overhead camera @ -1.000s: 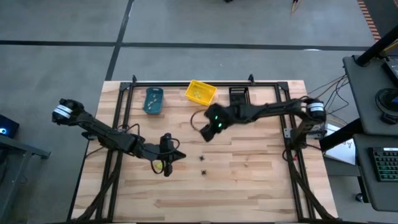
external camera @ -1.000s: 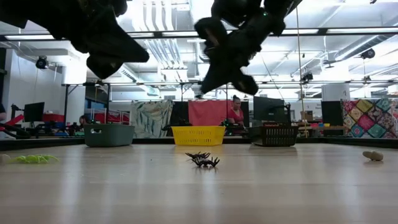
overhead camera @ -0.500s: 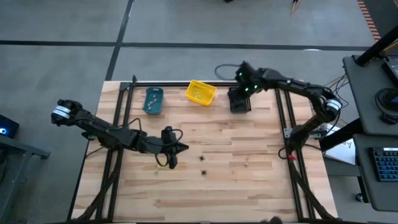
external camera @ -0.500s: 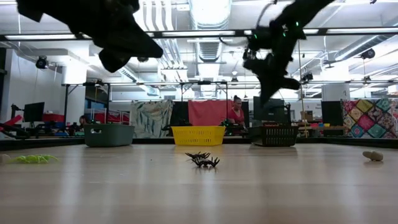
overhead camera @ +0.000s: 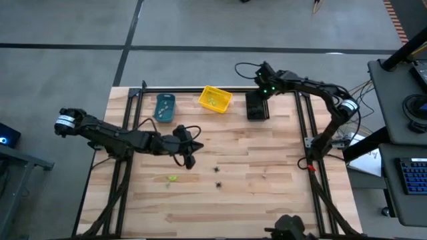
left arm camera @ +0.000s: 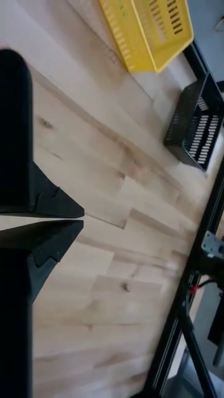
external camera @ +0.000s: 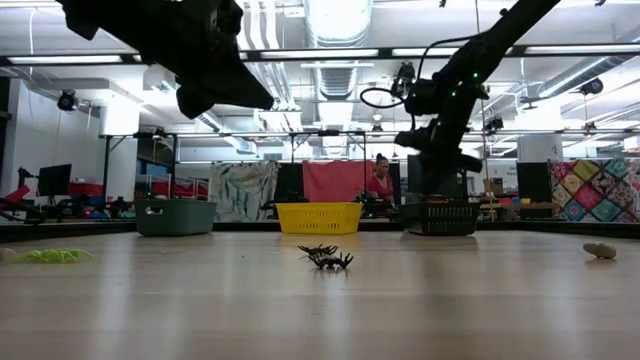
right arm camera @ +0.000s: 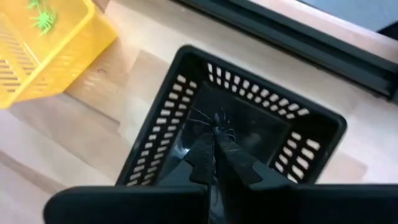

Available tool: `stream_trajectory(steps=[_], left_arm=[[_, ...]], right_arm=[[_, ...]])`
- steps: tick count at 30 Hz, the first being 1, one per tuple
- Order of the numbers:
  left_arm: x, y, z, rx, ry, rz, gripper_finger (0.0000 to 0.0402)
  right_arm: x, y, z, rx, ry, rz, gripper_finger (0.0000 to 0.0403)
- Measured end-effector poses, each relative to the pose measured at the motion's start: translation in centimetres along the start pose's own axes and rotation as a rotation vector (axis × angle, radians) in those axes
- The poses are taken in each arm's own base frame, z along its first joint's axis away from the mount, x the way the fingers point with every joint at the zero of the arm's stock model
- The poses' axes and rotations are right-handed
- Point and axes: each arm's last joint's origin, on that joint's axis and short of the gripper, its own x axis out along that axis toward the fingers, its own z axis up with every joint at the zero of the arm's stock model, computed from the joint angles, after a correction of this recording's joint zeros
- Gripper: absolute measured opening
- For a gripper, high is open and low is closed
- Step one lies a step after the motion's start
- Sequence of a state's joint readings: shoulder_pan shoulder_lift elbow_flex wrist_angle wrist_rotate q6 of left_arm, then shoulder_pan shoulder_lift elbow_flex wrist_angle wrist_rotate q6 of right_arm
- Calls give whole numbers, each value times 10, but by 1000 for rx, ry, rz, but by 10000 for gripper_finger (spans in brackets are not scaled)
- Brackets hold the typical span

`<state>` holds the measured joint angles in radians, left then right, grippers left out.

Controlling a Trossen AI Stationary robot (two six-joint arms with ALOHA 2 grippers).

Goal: Sort Halloween decoration
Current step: Put the black spider toy into the black bin

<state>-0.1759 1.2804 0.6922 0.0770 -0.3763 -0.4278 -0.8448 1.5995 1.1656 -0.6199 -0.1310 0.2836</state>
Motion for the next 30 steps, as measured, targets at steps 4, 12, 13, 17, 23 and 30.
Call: stream_trajectory(steps=[4,12,13,17,23,30], left_arm=[[1,4,-1,-1,20,19,0],[1,6,-4,7,51,37,0],[1,6,-5,10,58,39,0],[1,7,-7,18,100,13,0],[2,5,-13,80,174,-65,0],[10,0,-17,93,199,-143,4]], right_arm=[[8,0,2,1,-8,2,16],[14,-1,1,6,11,-3,74],[13,-1,1,8,10,-3,82],[-4,4,2,17,-17,55,105],[-45,36,-10,-12,-80,165,113],[-101,92,-47,-91,-192,275,103]])
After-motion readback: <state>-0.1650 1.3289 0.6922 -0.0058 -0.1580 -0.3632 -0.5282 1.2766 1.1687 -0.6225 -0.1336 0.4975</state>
